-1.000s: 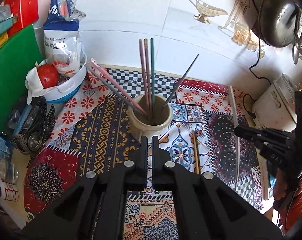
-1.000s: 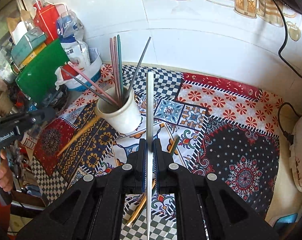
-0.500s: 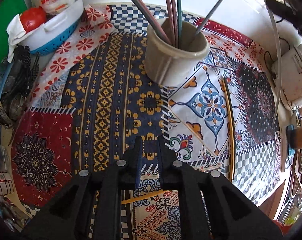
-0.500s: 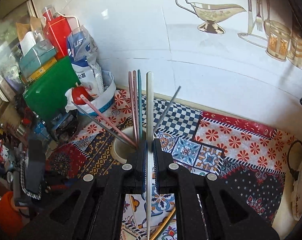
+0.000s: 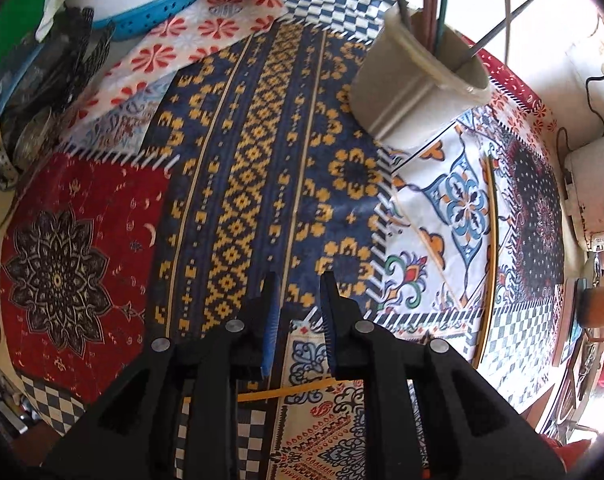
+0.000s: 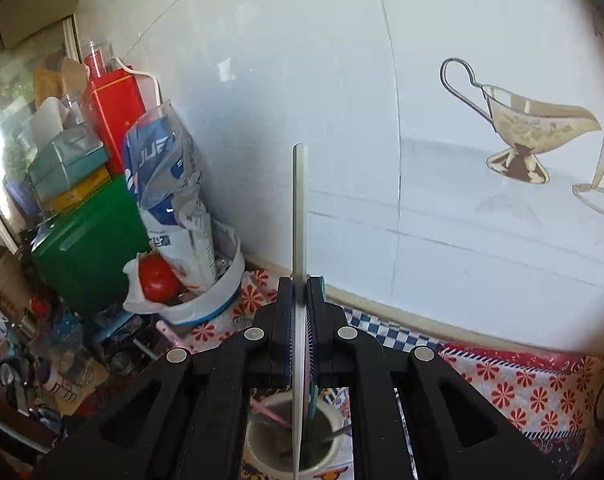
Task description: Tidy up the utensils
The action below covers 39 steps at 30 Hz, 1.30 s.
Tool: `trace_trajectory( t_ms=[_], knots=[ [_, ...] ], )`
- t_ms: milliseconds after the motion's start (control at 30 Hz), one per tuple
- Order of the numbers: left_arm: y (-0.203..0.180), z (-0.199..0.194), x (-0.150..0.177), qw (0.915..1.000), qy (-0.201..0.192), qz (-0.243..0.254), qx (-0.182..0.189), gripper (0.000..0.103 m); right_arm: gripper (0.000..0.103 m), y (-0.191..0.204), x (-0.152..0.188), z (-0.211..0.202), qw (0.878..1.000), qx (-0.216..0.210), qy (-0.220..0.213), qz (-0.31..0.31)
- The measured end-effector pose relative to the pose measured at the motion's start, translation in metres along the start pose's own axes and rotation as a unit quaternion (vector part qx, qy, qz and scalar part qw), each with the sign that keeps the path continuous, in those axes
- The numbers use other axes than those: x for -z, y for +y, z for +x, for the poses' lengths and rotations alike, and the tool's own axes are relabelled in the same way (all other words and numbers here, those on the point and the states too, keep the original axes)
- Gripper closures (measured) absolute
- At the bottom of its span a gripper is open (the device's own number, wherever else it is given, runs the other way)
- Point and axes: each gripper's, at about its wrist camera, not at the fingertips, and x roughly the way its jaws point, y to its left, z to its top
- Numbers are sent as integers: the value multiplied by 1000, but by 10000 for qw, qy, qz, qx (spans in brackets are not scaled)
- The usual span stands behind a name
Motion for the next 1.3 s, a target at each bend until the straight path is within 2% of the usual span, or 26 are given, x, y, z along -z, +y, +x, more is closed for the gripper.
trace_trajectory(
  t_ms=[133,367,467,633,833,1000,1133,1233,1300],
  knots=[
    [5,9,13,9997,226,50,-108,85,97,3,6,13,10000,63,-29,-72],
    [1,16,41,9984,440,319,-178,78,97,1,35,23,9985,65,523,-154],
    [-9,17,54,9970,454,621,-132,73,97,-1,46,18,9969,70,761,-203],
    [-33,20,80,9906,465,1258,-272,60,96,-2,61,3,9925,44,1158,-391],
    [-61,27,97,9837,525,1662,-440,59,97,-8,73,-27,9888,102,1413,-460],
    [-61,7,100,9843,370,1701,-306,59,95,-25,93,-52,9859,125,1659,-159],
    [-60,6,110,9793,512,1918,-408,53,86,-43,122,-64,9788,438,2001,49],
    [-54,14,125,9752,733,2014,-553,53,85,-53,154,-65,9691,613,2380,225],
    [-55,18,134,9723,693,2115,-721,53,85,-57,176,-64,9612,694,2646,345]
  ],
)
